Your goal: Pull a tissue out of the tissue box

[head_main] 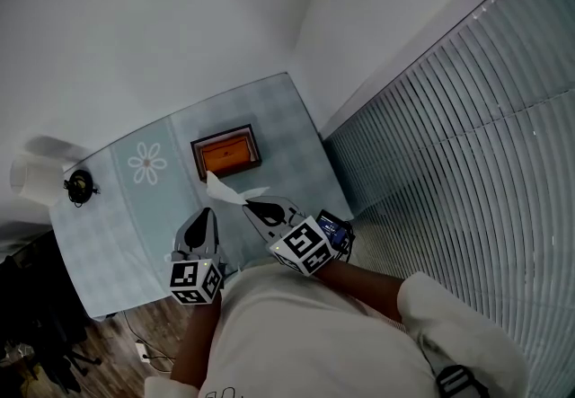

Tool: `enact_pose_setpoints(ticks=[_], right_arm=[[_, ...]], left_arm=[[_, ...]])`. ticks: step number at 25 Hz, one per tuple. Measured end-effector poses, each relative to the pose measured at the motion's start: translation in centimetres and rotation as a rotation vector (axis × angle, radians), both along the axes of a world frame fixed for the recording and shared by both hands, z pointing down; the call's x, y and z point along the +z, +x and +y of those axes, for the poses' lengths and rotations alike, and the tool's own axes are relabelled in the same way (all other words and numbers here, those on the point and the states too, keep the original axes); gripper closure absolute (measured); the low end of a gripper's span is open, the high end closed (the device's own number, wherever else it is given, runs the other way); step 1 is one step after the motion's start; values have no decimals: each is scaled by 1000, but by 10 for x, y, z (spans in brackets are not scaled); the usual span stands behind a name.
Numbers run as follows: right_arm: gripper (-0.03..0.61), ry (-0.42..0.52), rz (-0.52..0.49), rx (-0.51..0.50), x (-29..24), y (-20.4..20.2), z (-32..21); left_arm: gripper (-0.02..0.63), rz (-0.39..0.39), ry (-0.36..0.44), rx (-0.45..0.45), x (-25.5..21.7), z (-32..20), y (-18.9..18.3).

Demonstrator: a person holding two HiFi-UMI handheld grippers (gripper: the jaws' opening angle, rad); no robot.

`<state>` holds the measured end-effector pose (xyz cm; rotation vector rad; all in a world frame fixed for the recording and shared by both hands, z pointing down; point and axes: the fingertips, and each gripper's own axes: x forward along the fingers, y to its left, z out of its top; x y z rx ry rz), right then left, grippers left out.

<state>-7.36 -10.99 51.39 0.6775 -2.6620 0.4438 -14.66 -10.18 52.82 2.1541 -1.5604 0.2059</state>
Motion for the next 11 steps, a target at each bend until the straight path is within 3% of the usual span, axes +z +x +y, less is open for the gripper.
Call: enact_pose_setpoints(ticks=[11], right_arm=[[566,-15,9,9,6,4,1]], left_arm=[[606,1,-10,6,3,1,4]])
